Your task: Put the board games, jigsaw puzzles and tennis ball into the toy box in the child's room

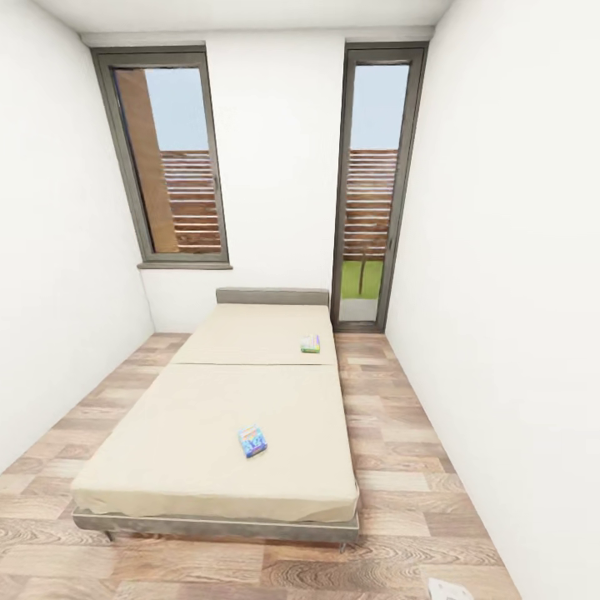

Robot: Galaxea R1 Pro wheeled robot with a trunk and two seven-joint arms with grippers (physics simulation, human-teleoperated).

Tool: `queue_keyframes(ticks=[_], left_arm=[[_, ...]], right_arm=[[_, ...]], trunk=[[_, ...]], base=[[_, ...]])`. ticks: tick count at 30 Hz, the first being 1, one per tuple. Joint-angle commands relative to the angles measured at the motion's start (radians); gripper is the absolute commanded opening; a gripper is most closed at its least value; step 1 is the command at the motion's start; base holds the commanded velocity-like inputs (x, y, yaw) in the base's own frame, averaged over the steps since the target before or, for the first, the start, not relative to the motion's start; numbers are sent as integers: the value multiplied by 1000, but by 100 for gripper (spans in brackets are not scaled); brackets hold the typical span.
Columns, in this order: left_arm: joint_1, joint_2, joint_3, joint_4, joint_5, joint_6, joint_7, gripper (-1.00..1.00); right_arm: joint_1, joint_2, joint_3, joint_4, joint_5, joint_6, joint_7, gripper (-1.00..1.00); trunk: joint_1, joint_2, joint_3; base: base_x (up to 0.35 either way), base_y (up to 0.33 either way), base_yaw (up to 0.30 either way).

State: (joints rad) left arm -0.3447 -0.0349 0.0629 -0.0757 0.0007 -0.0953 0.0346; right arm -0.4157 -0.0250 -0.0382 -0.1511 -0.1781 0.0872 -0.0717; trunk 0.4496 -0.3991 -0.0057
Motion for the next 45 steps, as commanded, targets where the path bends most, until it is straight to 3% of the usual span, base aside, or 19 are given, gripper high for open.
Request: queue_keyframes(ticks=[1,7,13,21,24,28,30,33,34,37,38,40,41,45], left_arm=[[0,0,7,1,1,-3,1,100],[0,1,10,1,3,-3,-1,100],[-1,25,13,-2,5,1,-13,100],[-8,69,13,-7,5,30,-130,100],[-22,97,13,-19,5,106,-208,100],[-74,146,14,-79,6,274,-367,100],[-106,185,15,-163,7,433,-538,100],[-122,216,14,-283,5,586,-699,100],[-125,230,14,-353,3,656,-760,100],[-129,251,15,-457,3,759,-822,100],[-131,264,15,-523,4,825,-848,100],[-132,273,15,-583,5,883,-866,100],[-133,279,15,-632,5,929,-880,100],[-133,285,15,-696,4,984,-907,100]], right_arm=[[0,1,-3,-2,-4,5,-2,100],[0,3,-3,-3,-4,5,-2,100],[0,4,-3,-4,-3,5,-1,100],[0,3,-4,-8,-9,6,5,100],[0,1,-7,-12,-12,10,10,100],[-6,-4,-11,-15,-17,29,27,100],[-21,-6,-13,-33,-18,79,61,100],[-42,-7,-14,-108,-19,184,98,100],[-50,-5,-14,-170,-19,262,110,100],[-56,-4,-15,-295,-20,400,121,100],[-55,-4,-16,-391,-20,491,127,100],[-53,-5,-17,-487,-21,568,131,100],[-50,-5,-19,-581,-21,627,134,100],[-42,-4,-31,-776,-22,724,138,100]], trunk=[[0,-1,-1],[0,-1,-1],[0,-1,-1],[0,-1,-1],[0,-1,-1],[0,-1,-1],[0,-1,-1],[0,-1,-1],[0,-1,-1],[0,-1,-1],[0,-1,-1],[0,-1,-1],[0,-1,-1],[0,-1,-1]], base=[[0,0,0],[0,0,0],[0,0,0],[0,0,0],[0,0,0],[0,0,0],[0,0,0],[0,0,0],[0,0,0],[0,0,0],[0,0,0],[0,0,0],[0,0,0],[0,0,0]])
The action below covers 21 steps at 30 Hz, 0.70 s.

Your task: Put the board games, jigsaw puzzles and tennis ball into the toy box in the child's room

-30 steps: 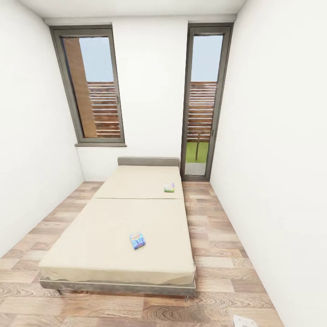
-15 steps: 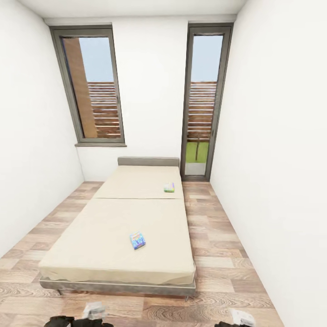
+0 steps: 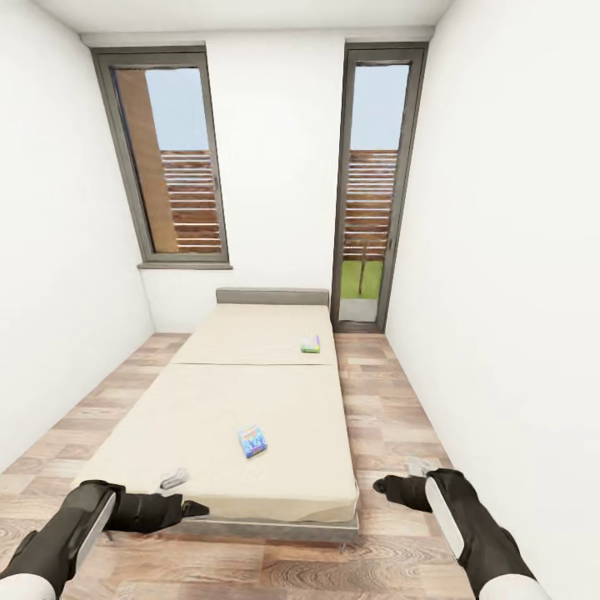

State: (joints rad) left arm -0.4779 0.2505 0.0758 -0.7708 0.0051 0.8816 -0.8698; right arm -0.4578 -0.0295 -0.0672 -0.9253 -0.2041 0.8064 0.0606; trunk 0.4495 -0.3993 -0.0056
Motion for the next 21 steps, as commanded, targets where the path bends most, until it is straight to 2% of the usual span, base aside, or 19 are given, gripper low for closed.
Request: queue_keyframes(ticks=[1,6,8,12,15,21], left_arm=[[0,0,2,-7,0,13,-7,100],[-1,-1,2,-25,0,27,-20,100],[-1,0,3,-29,0,30,-24,100],[-1,4,5,-32,0,31,-26,100],[-1,5,20,-34,-1,30,-24,100],[-1,7,67,-36,-1,29,-25,100]], right_arm=[[0,1,-4,-33,4,23,6,100],[2,-2,-10,-164,3,124,11,100],[4,-7,-28,-200,-9,156,49,100],[5,-9,-50,-211,-18,162,99,100],[5,-9,-58,-213,-21,163,121,100],[5,-8,-62,-203,-22,163,133,100]], trunk=[[0,-1,-1],[0,-1,-1],[0,-1,-1],[0,-1,-3],[0,-1,-4],[0,-1,-8]], base=[[0,0,0],[0,0,0],[0,0,-89],[0,0,-188],[35,9,-234],[182,102,-241]])
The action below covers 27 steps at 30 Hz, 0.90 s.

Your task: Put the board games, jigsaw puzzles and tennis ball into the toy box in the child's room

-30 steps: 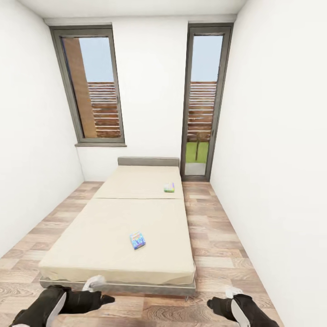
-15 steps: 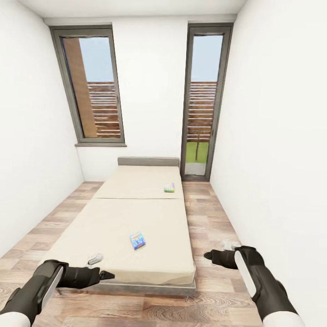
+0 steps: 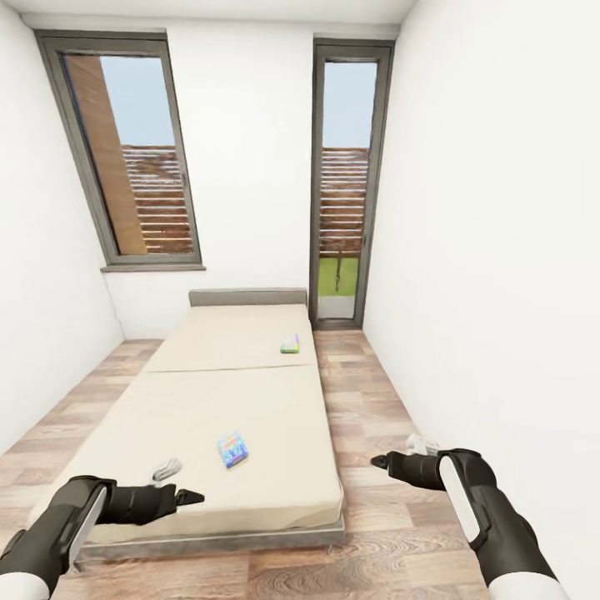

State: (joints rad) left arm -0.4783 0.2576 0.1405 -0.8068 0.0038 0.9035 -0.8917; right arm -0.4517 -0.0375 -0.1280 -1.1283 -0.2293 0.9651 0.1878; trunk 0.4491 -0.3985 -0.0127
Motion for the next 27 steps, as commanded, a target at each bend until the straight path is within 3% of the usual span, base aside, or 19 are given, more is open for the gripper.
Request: queue_keyframes(ticks=[1,10,16,27], left_arm=[[0,1,15,-1,0,7,-3,100],[0,6,44,-2,-2,8,-6,100],[0,14,48,-2,-3,8,-8,100],[0,20,48,-2,-1,8,-9,100]], right_arm=[[-1,0,-2,1,4,4,7,100],[-1,13,0,4,4,-7,0,100],[-1,14,1,7,4,-9,-2,100],[-1,16,2,72,14,-9,-2,100]], trunk=[[1,-1,-2],[1,-1,-6],[1,-1,-13],[1,-1,-30]], base=[[243,128,-151],[113,40,-45],[77,49,-3],[227,134,0]])
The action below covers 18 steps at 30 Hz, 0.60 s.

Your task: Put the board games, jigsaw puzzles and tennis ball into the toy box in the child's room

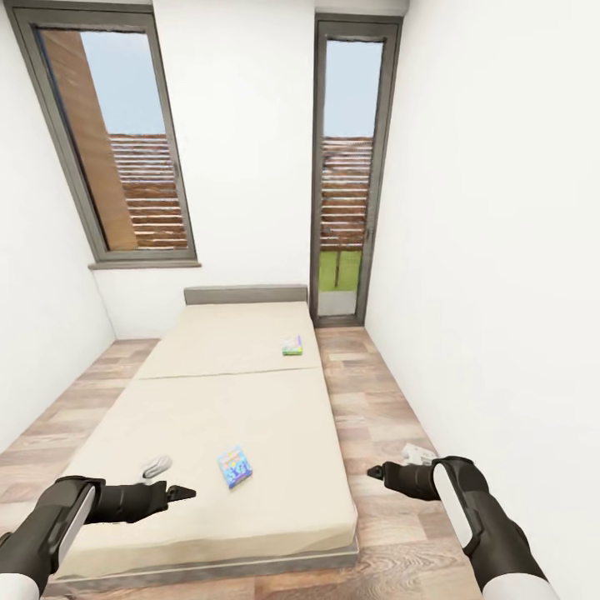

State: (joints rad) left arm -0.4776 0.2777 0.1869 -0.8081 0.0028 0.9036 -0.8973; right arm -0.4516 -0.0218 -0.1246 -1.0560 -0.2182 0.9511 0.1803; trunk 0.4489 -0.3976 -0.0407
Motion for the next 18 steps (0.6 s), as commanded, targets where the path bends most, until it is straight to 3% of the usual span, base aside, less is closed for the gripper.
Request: queue_keyframes(ticks=[1,18], left_arm=[[-1,0,2,0,0,8,-3,100],[-1,0,1,0,0,8,-3,100]], right_arm=[[-1,0,-2,1,3,5,5,100],[-1,-1,1,8,8,5,7,100]], trunk=[[1,-2,-4],[1,-2,-32]], base=[[248,40,0],[275,8,0]])
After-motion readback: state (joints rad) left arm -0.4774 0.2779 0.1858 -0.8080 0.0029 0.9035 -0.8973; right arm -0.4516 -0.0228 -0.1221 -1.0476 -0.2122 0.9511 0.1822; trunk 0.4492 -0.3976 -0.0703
